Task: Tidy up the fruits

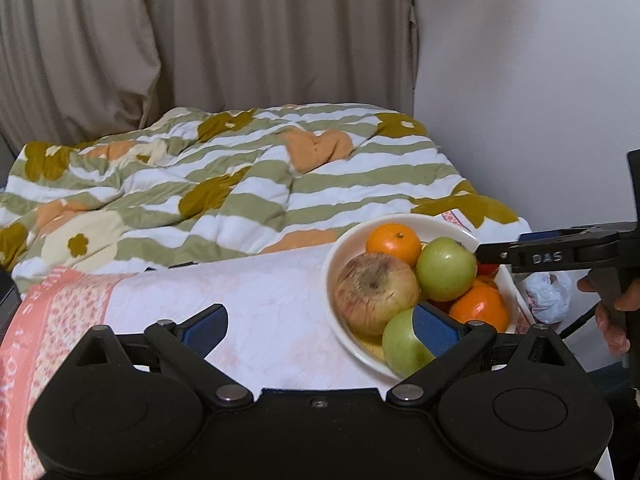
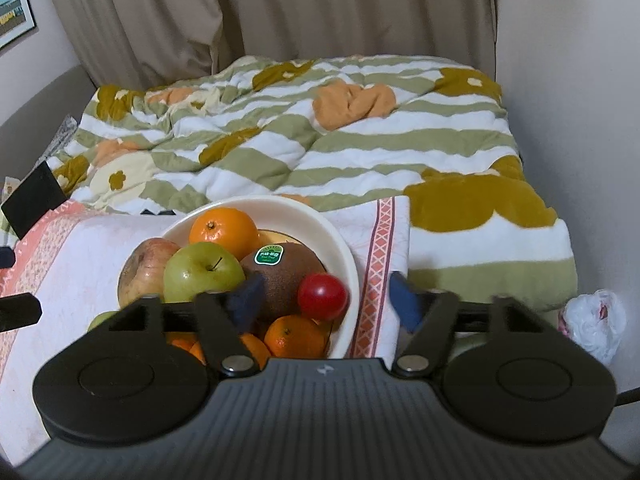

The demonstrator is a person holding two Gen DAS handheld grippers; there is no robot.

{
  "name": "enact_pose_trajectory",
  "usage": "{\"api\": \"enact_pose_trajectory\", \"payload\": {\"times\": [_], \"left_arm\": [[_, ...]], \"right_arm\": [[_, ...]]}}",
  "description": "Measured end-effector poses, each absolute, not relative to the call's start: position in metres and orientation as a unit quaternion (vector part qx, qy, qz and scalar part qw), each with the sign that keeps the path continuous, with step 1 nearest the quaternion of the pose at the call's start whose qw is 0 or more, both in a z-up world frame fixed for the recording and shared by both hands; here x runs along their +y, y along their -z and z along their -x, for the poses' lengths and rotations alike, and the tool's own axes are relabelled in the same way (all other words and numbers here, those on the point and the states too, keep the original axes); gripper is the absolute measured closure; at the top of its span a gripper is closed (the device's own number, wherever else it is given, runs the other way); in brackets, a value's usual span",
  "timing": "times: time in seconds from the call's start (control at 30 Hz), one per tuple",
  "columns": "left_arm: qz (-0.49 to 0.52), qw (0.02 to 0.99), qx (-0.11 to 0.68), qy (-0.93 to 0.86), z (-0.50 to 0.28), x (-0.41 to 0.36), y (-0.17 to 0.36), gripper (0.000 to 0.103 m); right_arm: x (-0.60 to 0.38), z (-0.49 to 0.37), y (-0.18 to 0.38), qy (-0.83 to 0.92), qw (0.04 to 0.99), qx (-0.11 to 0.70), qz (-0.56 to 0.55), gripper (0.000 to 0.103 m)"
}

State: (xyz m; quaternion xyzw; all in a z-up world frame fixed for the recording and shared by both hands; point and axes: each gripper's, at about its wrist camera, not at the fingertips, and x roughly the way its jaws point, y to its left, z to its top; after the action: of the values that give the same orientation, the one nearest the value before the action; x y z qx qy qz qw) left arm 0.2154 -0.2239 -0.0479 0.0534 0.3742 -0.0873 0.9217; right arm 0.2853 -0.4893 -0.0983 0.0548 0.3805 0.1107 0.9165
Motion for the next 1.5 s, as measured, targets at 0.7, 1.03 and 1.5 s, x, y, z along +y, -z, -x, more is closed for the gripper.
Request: {"api": "enact_pose_trajectory", "payload": {"times": [0.7, 1.03, 1.5], "left_arm": [[-0.009, 0.950, 0.304, 0.075, -0.119, -0.128, -0.030, 0.002], [-0.024, 0.951, 0.303, 0.060, -0.080, -0.074, -0.037, 0.000], [-0.038, 0.944, 0.323, 0.062, -0.058, -0.053, -0.021, 0.000]], "right_arm": [[-0.393, -0.154, -0.020, -0.059, 0.939, 0.339, -0.018, 0.000], [-0.327, -0.073, -0.032, -0.020, 0.939, 0.343, -0.020, 0.000], [-0.293, -0.047, -0.015, 0.011, 0.927, 0.375, -0.015, 0.000]]}}
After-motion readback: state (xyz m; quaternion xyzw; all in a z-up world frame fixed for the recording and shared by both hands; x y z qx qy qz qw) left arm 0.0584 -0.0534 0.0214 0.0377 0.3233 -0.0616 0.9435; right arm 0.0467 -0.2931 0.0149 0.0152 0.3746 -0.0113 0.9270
